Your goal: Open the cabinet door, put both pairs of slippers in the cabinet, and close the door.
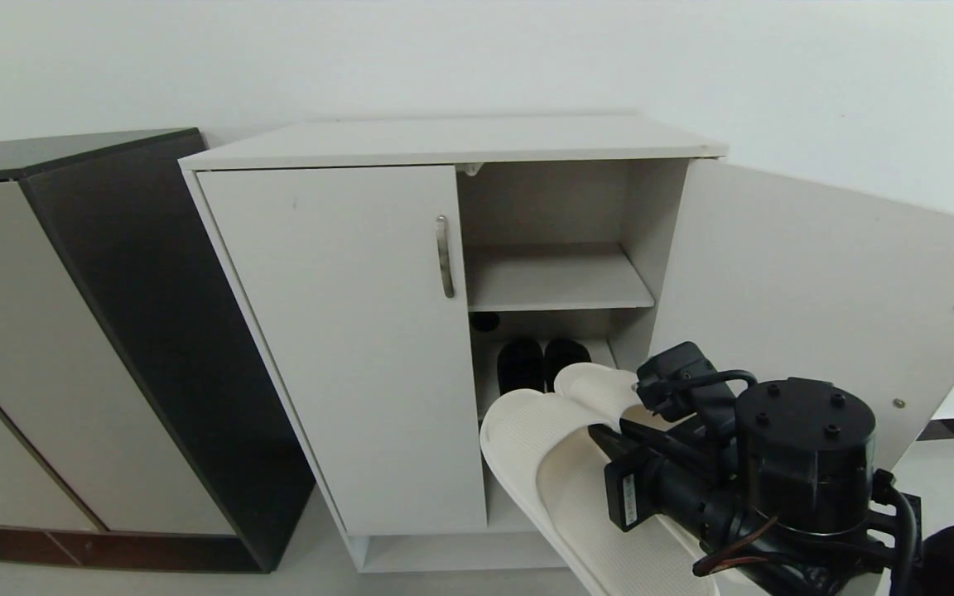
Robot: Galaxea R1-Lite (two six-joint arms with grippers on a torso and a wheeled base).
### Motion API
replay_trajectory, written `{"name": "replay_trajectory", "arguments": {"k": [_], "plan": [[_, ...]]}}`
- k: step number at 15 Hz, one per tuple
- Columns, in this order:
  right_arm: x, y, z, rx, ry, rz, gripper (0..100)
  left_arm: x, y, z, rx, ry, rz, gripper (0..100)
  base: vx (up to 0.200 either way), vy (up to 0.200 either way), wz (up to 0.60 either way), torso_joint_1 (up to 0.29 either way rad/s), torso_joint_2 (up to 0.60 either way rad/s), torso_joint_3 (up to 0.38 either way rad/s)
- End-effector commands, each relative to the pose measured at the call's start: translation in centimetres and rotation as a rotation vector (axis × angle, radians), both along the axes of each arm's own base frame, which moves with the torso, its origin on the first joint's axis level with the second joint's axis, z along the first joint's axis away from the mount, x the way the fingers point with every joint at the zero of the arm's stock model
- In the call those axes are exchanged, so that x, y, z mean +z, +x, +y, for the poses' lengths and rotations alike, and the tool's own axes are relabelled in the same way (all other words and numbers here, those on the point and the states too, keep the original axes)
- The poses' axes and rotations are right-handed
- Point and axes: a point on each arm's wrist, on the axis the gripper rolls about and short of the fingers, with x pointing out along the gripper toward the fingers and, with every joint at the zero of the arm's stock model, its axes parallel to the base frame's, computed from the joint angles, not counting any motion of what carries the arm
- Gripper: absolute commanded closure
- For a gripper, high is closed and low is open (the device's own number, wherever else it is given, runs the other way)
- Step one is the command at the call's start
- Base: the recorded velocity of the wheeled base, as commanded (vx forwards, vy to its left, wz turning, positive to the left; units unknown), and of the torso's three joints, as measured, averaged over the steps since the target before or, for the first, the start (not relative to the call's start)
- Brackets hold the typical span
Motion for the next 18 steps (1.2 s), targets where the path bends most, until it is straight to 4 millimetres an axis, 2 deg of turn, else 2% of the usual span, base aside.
{"name": "replay_trajectory", "arguments": {"k": [1,4,9,10,11,12,15,16,18], "plan": [[-0.1,0.0,0.1,0.0,-0.003,0.002,100,0.0,0.0,0.0,0.001,0.0,0.002,100,0.0,0.0,0.0,-0.051,0.44,0.383],[-0.2,0.0,0.1,0.0,-0.005,0.004,100,0.0,0.0,0.0,0.001,0.0,0.0,100,0.0,0.0,0.0,-0.02,0.2,0.181],[-0.5,0.1,0.1,-0.004,-0.044,-0.006,100,0.0,0.0,0.0,0.002,-0.002,0.002,100,0.0,0.0,0.0,0.0,0.01,0.009],[-0.4,0.3,0.2,-0.038,-0.066,-0.02,100,0.0,0.0,0.0,0.002,-0.002,0.0,100,0.0,0.0,0.0,0.0,0.0,0.0],[-0.1,1.2,1.5,-0.132,-0.083,-0.034,100,0.0,0.0,0.0,0.002,0.0,0.0,100,0.0,0.0,0.0,0.0,0.0,0.0],[0.7,1.9,2.7,-0.222,-0.078,-0.034,100,0.0,0.0,0.0,0.002,0.0,0.0,100,0.0,0.0,0.0,0.0,0.0,0.0],[4.4,2.3,5.2,-0.257,-0.017,0.057,100,0.0,0.0,0.0,0.002,0.0,0.0,100,0.0,0.0,0.0,0.0,0.0,0.0],[6.2,2.4,5.9,-0.289,0.004,0.083,100,0.0,0.0,0.0,0.002,0.0,0.002,100,0.0,0.0,0.0,0.0,0.0,0.0],[8.1,3.2,7.2,-0.403,0.016,0.07,100,0.0,0.0,0.0,0.004,0.0,0.0,100,0.0,0.0,0.0,0.0,0.0,0.0]]}}
